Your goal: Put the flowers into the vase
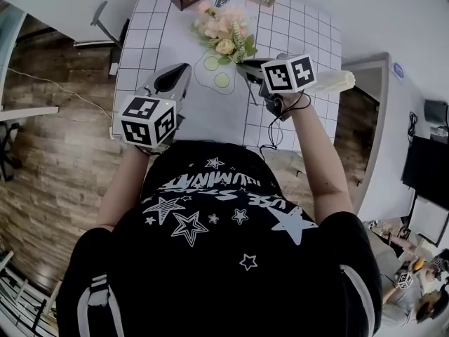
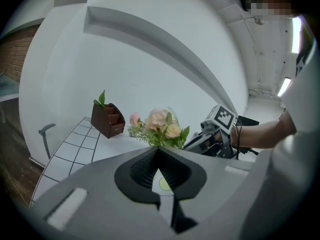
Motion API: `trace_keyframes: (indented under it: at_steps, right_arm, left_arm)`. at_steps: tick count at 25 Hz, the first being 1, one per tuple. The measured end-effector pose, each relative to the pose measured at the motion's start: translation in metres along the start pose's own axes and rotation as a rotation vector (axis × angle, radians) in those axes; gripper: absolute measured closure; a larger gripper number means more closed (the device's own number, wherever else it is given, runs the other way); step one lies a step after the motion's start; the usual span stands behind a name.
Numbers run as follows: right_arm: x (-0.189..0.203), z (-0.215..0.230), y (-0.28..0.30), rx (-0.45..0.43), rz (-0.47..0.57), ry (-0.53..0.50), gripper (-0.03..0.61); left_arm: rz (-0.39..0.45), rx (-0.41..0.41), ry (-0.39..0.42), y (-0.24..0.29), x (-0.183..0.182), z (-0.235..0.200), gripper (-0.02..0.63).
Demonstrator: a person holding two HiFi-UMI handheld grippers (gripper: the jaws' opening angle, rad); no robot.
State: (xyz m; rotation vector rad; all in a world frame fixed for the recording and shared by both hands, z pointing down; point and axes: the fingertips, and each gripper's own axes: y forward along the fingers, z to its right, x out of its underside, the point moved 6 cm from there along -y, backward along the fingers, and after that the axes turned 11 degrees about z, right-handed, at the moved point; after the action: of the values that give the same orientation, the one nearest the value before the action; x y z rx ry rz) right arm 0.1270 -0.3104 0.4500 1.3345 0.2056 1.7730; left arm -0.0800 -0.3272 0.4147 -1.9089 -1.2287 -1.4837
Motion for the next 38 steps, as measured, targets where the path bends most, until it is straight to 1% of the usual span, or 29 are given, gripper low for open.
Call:
trace_keyframes:
  at_steps: [4,8,14,19,22,25,30,33,34,35,37,38]
  right_arm:
    - [-0.014,-0.011,-0.033,-0.049,0.131,-0.022,0.531]
    - [-0.035,-0.02,-0.071,-0.09,0.284,-0.028,0.531]
    - [-0.059,-0.026,-0.126,-0.106,0.412,-0.084,0.531]
    - [-0.085,-0.022,-0.181,-0.123,0.574,-0.129,0.531]
    - [-0.098,-0.013,-0.217,-0.109,0.677,-0.147,0.531]
    - [-0.103,0.007,-0.256,-0.077,0.773,-0.152,0.531]
    - [-0.099,0.044,-0.316,-0.024,0.916,-0.08,0.531]
    - [-0.097,0.059,-0.339,-0.01,0.983,-0.068,0.531]
    - [-0.095,0.063,-0.345,-0.003,1.004,-0.068,0.531]
    - [-0.094,0.067,-0.35,0.004,1.024,-0.068,0.531]
    - [-0.091,0.075,-0.357,0.021,1.057,-0.075,0.531]
    - [-0.09,0.078,-0.359,0.033,1.065,-0.083,0.531]
  left_arm:
    - [0.011,-0.001,0.013,0.007,0.0,0.019,0.604]
    - [0.017,0.025,0.045,0.019,-0.001,0.039,0.604]
    - [0.023,0.082,0.076,0.041,-0.008,0.074,0.604]
    - [0.044,0.137,0.139,0.062,-0.021,0.106,0.604]
    - [0.059,0.182,0.146,0.074,-0.027,0.126,0.604]
    - [0.051,0.223,0.149,0.086,-0.024,0.147,0.604]
    - [0.029,0.272,0.179,0.108,-0.012,0.186,0.604]
    - [0.031,0.301,0.198,0.125,-0.009,0.209,0.603]
    - [0.032,0.315,0.204,0.131,-0.008,0.217,0.577]
    - [0.033,0.331,0.207,0.137,-0.007,0.225,0.528]
    - [0.029,0.359,0.215,0.15,-0.003,0.239,0.485]
    - [0.022,0.374,0.223,0.157,0.0,0.246,0.475]
